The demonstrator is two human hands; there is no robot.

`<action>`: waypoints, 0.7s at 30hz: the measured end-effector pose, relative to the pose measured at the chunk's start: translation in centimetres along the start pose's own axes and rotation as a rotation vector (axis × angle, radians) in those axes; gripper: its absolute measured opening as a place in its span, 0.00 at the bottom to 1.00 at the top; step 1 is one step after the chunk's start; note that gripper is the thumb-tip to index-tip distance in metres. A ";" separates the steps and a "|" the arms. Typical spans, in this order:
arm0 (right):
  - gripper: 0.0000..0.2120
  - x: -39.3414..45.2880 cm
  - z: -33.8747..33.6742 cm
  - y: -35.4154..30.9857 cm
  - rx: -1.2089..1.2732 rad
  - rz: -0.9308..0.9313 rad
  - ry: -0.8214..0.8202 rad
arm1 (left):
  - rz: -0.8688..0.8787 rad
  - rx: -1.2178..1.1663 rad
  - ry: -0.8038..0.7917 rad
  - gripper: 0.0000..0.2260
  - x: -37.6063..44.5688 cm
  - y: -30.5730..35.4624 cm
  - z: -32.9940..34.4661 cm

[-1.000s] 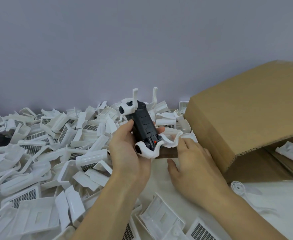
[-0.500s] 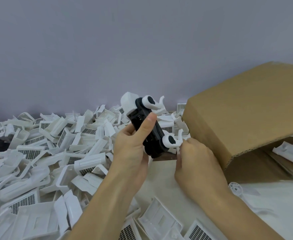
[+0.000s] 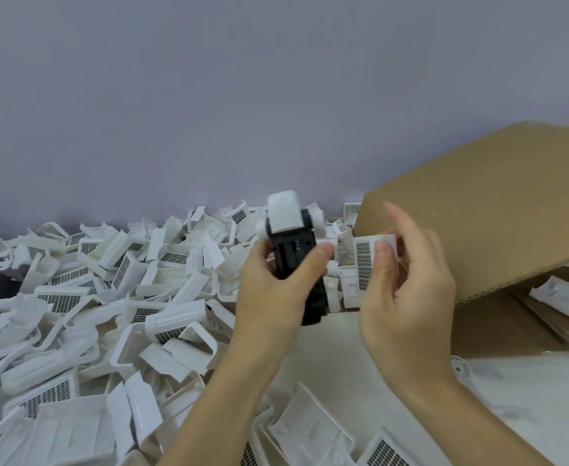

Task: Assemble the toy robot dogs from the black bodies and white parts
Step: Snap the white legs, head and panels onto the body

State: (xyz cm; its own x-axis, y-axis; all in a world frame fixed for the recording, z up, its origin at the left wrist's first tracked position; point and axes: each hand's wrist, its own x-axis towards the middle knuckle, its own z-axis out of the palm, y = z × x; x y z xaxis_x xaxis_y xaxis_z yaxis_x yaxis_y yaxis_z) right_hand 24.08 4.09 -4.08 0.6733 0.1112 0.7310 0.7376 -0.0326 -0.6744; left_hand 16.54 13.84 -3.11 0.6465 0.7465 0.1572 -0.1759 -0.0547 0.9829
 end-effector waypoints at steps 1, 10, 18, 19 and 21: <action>0.18 0.0 0.0 -0.2 0.053 0.011 0.023 | -0.001 0.018 -0.029 0.16 -0.1 -0.1 0.1; 0.09 0.7 -0.4 -0.7 0.398 0.307 0.096 | -0.037 0.000 -0.133 0.22 0.1 -0.3 -0.5; 0.10 0.1 -0.2 0.0 0.460 0.455 -0.167 | -0.042 -0.125 -0.004 0.18 0.6 -0.6 -0.7; 0.09 0.0 -0.2 0.1 0.451 0.449 -0.193 | -0.038 -0.121 -0.003 0.18 0.6 -0.6 -0.7; 0.08 -0.1 -0.2 0.1 0.447 0.445 -0.237 | -0.028 -0.117 0.000 0.17 0.5 -0.6 -0.7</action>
State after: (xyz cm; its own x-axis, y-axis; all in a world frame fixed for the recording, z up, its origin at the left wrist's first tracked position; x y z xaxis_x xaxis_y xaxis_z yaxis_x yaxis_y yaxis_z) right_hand 24.09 3.91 -4.28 0.8413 0.3987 0.3652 0.2661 0.2827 -0.9216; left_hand 16.49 14.72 -3.69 0.6526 0.7464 0.1303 -0.2435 0.0437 0.9689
